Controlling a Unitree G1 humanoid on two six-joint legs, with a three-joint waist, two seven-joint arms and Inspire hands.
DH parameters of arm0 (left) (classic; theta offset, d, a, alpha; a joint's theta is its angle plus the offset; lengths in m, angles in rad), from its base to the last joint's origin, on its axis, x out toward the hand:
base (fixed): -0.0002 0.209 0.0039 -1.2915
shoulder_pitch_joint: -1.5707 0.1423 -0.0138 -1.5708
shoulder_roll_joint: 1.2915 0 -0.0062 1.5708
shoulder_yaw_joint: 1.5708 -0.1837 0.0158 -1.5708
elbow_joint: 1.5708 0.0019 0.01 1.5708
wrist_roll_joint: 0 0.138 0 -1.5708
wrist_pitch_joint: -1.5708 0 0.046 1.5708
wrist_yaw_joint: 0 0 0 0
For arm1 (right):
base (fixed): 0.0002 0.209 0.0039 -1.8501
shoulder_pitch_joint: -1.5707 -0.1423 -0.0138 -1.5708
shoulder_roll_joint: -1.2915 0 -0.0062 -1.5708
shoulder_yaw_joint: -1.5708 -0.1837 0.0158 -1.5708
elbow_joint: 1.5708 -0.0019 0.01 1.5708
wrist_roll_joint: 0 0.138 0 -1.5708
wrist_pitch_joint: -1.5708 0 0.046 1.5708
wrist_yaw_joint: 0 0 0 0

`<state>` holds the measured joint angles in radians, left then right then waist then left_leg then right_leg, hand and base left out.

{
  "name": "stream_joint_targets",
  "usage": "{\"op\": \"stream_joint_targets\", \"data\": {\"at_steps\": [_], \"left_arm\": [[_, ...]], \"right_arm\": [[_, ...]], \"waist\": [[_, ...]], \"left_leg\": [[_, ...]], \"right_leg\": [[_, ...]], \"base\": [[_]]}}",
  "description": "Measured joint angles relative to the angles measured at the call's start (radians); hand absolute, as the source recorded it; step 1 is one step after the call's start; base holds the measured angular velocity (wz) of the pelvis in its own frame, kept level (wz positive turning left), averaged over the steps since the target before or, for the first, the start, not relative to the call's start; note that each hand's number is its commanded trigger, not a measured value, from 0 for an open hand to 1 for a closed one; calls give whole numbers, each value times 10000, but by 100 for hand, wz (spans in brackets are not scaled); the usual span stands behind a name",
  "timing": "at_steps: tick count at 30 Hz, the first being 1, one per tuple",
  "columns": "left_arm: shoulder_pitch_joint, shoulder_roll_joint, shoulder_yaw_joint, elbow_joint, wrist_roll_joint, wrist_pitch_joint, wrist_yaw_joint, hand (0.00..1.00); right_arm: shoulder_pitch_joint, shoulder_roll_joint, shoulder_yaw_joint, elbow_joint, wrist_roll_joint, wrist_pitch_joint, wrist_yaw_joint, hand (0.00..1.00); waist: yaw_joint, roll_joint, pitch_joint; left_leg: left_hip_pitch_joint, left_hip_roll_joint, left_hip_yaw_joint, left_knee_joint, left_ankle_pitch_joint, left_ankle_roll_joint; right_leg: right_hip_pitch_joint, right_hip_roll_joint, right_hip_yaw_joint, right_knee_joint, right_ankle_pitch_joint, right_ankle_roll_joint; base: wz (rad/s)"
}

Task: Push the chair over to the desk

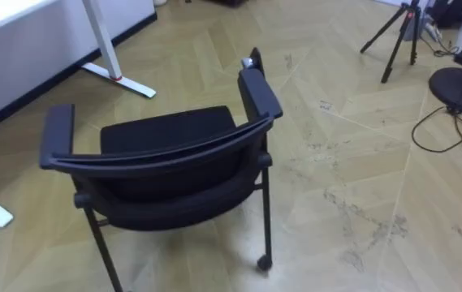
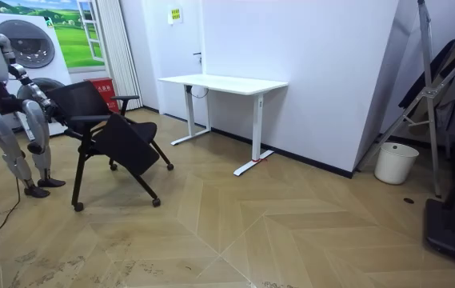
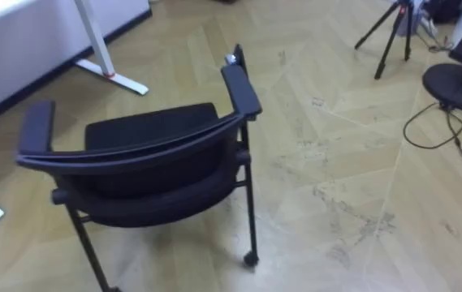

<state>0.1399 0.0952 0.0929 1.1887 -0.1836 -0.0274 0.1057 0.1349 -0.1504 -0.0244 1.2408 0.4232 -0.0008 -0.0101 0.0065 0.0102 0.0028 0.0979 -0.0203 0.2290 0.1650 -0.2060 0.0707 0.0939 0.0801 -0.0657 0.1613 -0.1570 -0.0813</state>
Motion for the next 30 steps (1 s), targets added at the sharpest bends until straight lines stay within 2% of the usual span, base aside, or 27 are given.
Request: {"op": "stream_joint_targets", "data": {"at_steps": [2, 3, 4, 5, 9, 10, 11, 13, 15, 16, 18, 20, 30], "left_arm": [[-41, -3, 12, -1, 6, 12, 5, 0], [-37, 11, 19, -6, 9, 12, 9, 0], [-37, 58, 22, -19, 9, 12, 14, 0], [-29, 160, 30, -65, 8, 10, 26, 0], [195, 276, 43, -146, 9, 8, 218, 0], [266, 272, 39, -150, 6, 8, 213, 0], [342, 269, 39, -150, 5, 9, 212, 0], [476, 269, 40, -152, 7, 10, 222, 0], [606, 267, 36, -151, 10, 21, 305, 0], [629, 267, 38, -149, 14, 47, 413, 0], [531, 269, 38, -150, 21, 45, 439, 0], [436, 277, 45, -149, 57, 23, 451, 0], [262, 125, 43, -150, 243, 60, 386, 0]], "right_arm": [[-2, 10, 2, 4, -149, -6, 18, 0], [4, 18, 3, 13, -203, -6, 21, 0], [35, 33, 6, 17, -290, -4, 14, 0], [60, 62, 2, 17, -295, -3, -1, 0], [55, 114, 25, -28, -339, -15, 4, 0], [88, 145, 21, -27, -332, -10, -4, 0], [171, 157, 23, -27, -333, -2, -16, 0], [349, 150, 15, -3, -334, 9, -48, 0], [454, 148, 2, 2, -335, 10, -114, 0], [484, 158, 3, 4, -336, 9, -132, 0], [452, 162, -1, 1, -346, -74, -167, 0], [356, 222, -4, 12, -363, -235, -220, 0], [215, 220, -195, 120, -369, -270, -324, 0]], "waist": [[20, 282, 29], [16, 277, -4], [-10, 364, 7], [-24, 358, -1], [46, 120, -26], [56, -12, 19], [85, -142, 27], [146, -210, 31], [175, -204, 9], [174, -199, -8], [103, -160, -13], [-5, -114, -11], [-143, 72, 12]], "left_leg": [[0, -138, 18, 36, 52, 156], [-1, -152, 76, 34, 79, 191], [-14, -155, 152, 22, 106, 200], [-35, -151, 215, 5, 171, 124], [-417, -109, 330, -3, 273, -25], [-537, -89, 330, -1, 292, -55], [-643, -75, 329, 4, 302, -69], [-729, -46, 336, 16, 350, -86], [-728, -12, 356, 46, 650, 69], [-691, -5, 381, 72, 683, 101], [-638, -6, 417, 30, 607, 124], [-499, -15, 512, -15, 539, 184], [-227, -30, 692, -146, 130, 115]], "right_leg": [[-108, -206, -220, 268, -53, 9], [-123, -255, -254, 293, -130, 46], [-140, -298, -261, 298, -206, 55], [-241, -322, -251, 352, -202, 49], [-744, -245, 11, 566, -191, 29], [-831, -204, 74, 565, -188, 24], [-914, -183, 93, 543, -169, -9], [-926, -146, 108, 412, -72, -110], [-903, -111, 106, 420, 95, -207], [-855, -103, 118, 415, 118, -226], [-743, -107, 83, 223, 174, -186], [-631, -132, 68, 195, 226, -240], [-358, -100, 236, -112, -3, -170]], "base": [[7], [25], [41], [42], [18], [13], [16], [10], [-4], [-8], [-6], [-10], [-7]]}}
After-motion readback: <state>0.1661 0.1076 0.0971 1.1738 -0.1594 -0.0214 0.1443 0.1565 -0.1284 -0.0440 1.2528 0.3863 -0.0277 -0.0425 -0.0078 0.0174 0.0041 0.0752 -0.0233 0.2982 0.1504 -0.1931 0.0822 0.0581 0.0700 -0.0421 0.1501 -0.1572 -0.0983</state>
